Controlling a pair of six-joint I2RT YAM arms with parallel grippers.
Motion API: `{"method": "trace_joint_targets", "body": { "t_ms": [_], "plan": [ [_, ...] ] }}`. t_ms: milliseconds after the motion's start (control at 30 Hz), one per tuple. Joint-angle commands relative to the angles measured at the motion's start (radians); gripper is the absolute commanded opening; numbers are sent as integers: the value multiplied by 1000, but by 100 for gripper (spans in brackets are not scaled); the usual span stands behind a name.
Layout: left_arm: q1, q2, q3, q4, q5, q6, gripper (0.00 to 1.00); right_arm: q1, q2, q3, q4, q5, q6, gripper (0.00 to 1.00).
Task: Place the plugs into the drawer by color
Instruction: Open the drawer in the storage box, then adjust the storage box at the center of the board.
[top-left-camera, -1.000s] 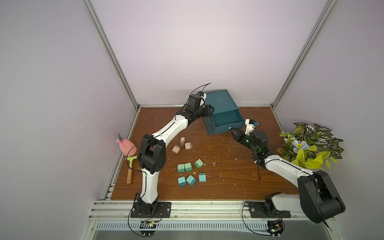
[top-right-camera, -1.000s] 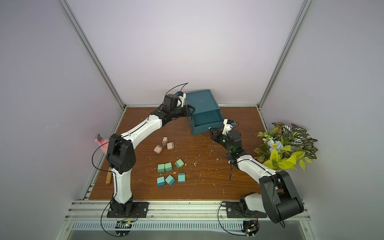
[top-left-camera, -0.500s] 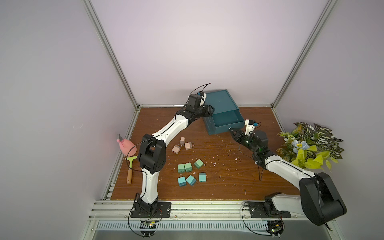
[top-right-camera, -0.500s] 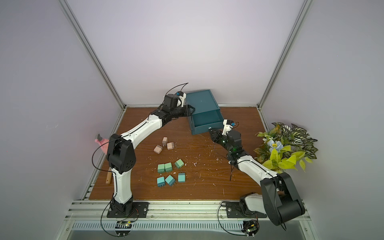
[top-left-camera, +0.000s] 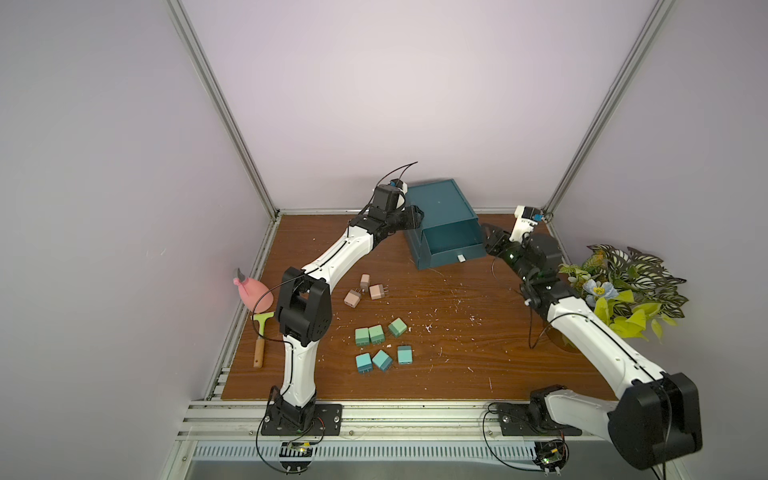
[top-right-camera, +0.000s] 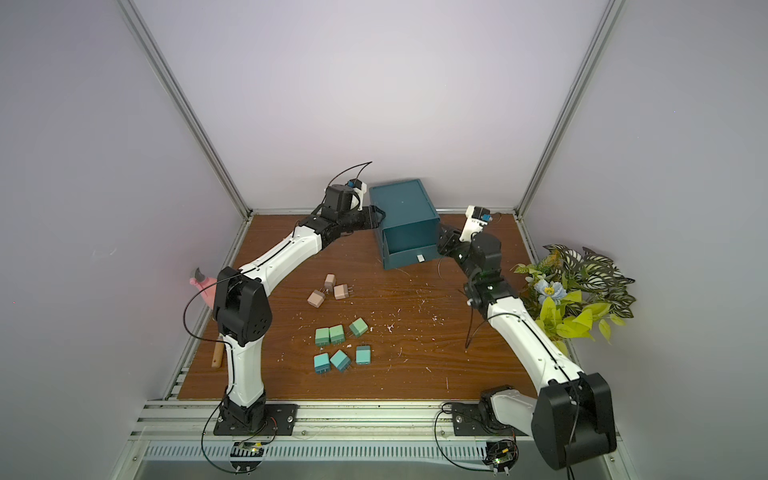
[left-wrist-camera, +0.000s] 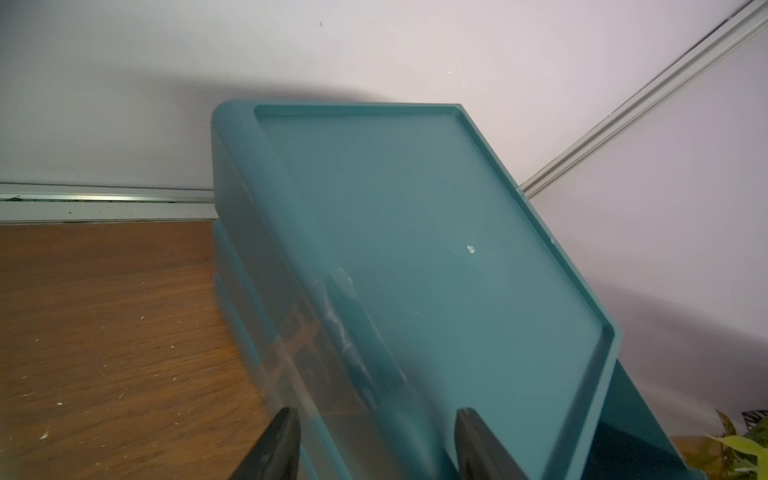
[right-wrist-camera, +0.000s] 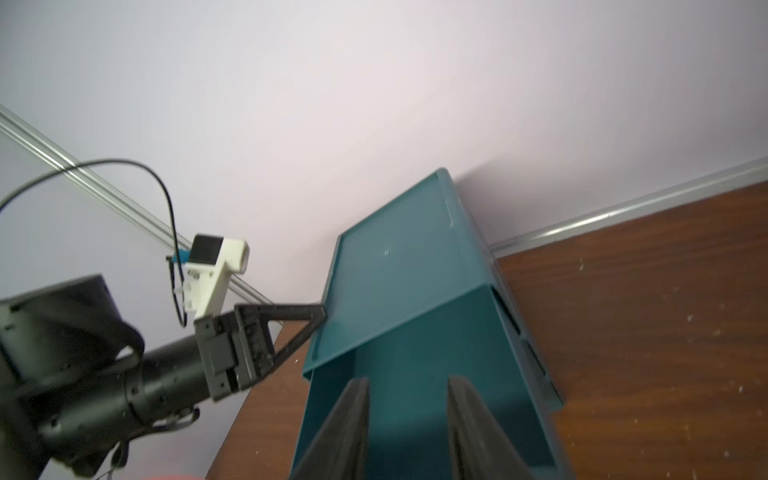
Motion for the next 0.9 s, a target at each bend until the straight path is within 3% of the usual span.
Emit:
{"method": "trace_joint_targets", "body": {
  "t_ms": [0, 167, 367, 467, 867],
  "plan": [
    [15, -26, 17, 15, -44, -18, 59, -48, 162, 192, -122, -103, -66, 38],
    [42, 34, 83, 14, -27, -42, 61, -108, 404, 442, -197, -296, -57, 44],
    [54, 92, 144, 49, 55, -74, 62, -142, 589, 593, -215, -445, -38, 56],
    [52, 113, 147, 87, 112, -102, 62, -140, 607, 572, -160, -507, -8, 55],
    [8, 177, 191, 106, 179, -120, 61, -129, 483, 369, -42, -502, 32, 49]
  ]
}}
